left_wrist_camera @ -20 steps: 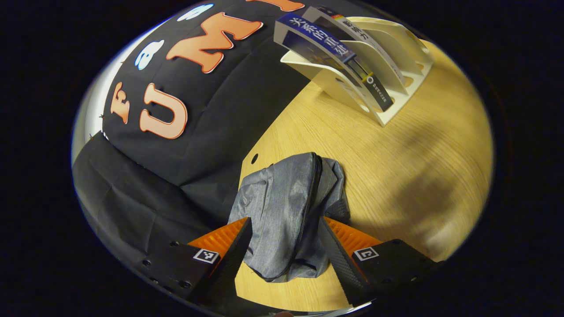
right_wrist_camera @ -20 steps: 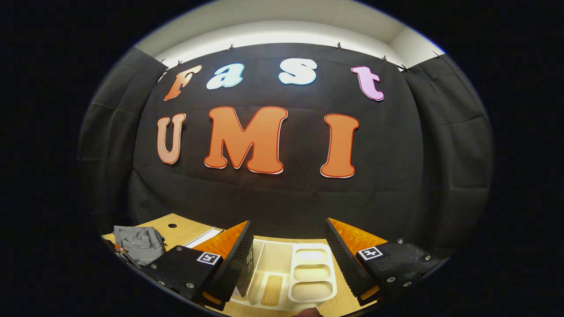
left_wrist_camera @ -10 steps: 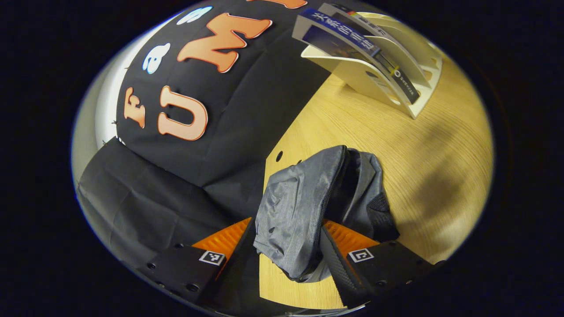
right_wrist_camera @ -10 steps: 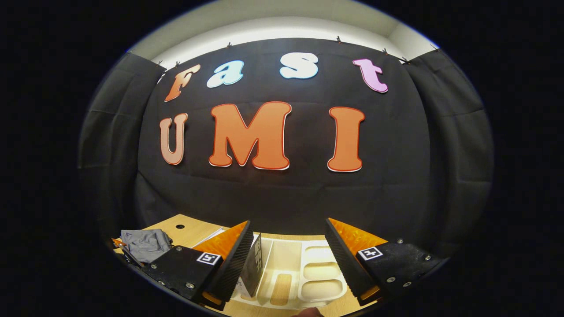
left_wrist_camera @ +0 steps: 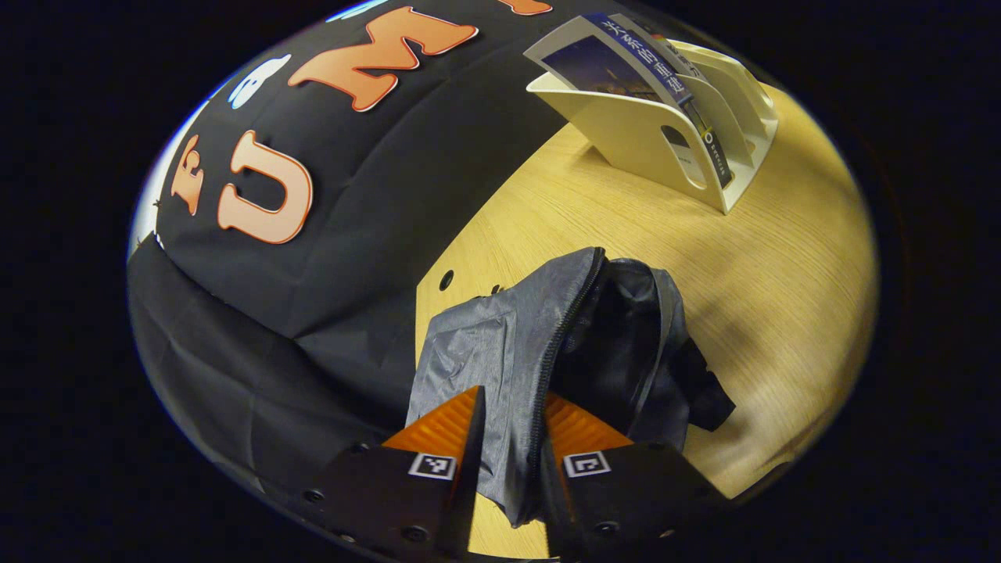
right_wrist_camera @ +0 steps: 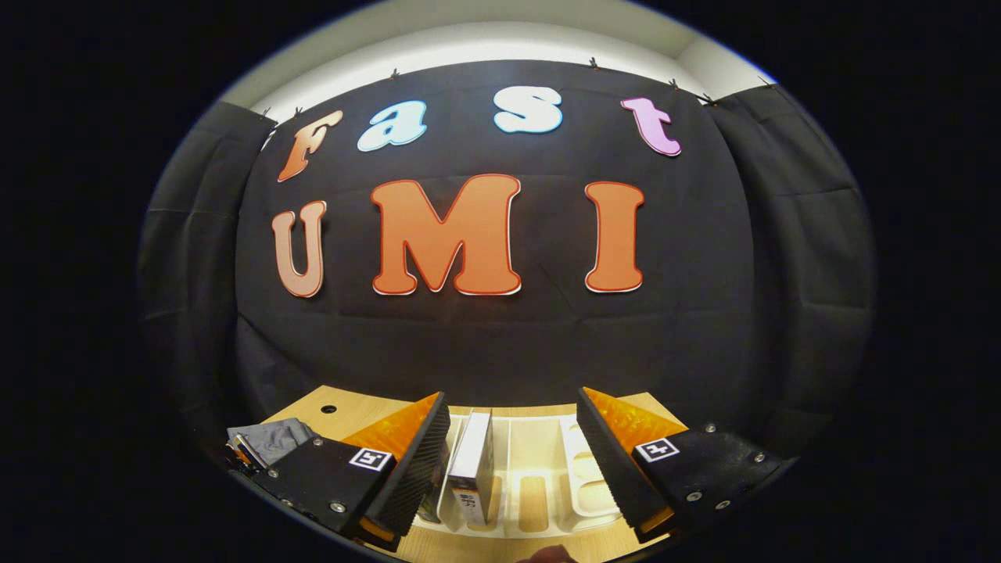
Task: Open the schoolbag, grab two books from the bookshelf and put them into the schoolbag.
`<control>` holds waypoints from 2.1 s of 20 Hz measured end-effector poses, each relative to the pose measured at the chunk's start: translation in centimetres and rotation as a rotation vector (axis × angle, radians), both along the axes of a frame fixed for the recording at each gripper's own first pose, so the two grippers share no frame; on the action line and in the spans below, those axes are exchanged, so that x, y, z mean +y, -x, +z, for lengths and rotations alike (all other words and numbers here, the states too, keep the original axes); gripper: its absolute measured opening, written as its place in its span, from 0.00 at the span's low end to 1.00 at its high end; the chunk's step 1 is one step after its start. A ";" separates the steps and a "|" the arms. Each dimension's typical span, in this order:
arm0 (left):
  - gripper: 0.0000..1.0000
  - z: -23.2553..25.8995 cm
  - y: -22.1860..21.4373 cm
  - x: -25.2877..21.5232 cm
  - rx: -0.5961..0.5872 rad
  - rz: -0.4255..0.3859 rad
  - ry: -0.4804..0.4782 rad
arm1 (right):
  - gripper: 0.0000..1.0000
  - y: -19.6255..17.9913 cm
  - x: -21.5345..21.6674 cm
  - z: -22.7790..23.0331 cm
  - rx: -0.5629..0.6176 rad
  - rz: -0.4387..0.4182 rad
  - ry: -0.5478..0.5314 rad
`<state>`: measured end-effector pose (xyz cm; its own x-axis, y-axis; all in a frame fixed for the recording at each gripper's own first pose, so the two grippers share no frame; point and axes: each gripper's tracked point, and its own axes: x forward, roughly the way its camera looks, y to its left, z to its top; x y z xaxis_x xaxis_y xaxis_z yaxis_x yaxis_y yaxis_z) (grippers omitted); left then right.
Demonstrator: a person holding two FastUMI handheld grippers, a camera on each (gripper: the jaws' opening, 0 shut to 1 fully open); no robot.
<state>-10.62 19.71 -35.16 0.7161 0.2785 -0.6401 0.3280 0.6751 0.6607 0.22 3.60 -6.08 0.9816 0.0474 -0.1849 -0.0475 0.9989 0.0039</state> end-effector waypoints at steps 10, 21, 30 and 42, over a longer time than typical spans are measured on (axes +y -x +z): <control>0.08 1.1 -0.7 1.4 0.179 0.023 0.349 | 0.97 -2.8 6.6 -3.4 0.202 -0.006 0.010; 0.06 3.0 -1.1 2.2 0.452 -0.107 0.534 | 0.98 -3.2 11.0 -6.7 0.384 -0.076 0.052; 0.06 6.9 -3.3 4.0 0.583 -0.100 0.612 | 0.98 -3.4 12.7 -9.9 0.665 -0.002 0.028; 0.06 8.3 -6.5 6.1 0.700 -0.048 0.590 | 0.89 -5.8 12.6 -16.1 1.023 0.015 0.081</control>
<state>-4.17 25.85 -26.81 0.1133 -0.2516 -0.9612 0.5604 0.8150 -0.1473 6.00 16.19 -22.19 0.3512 0.0084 -0.9363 -0.0716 0.9973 -0.0179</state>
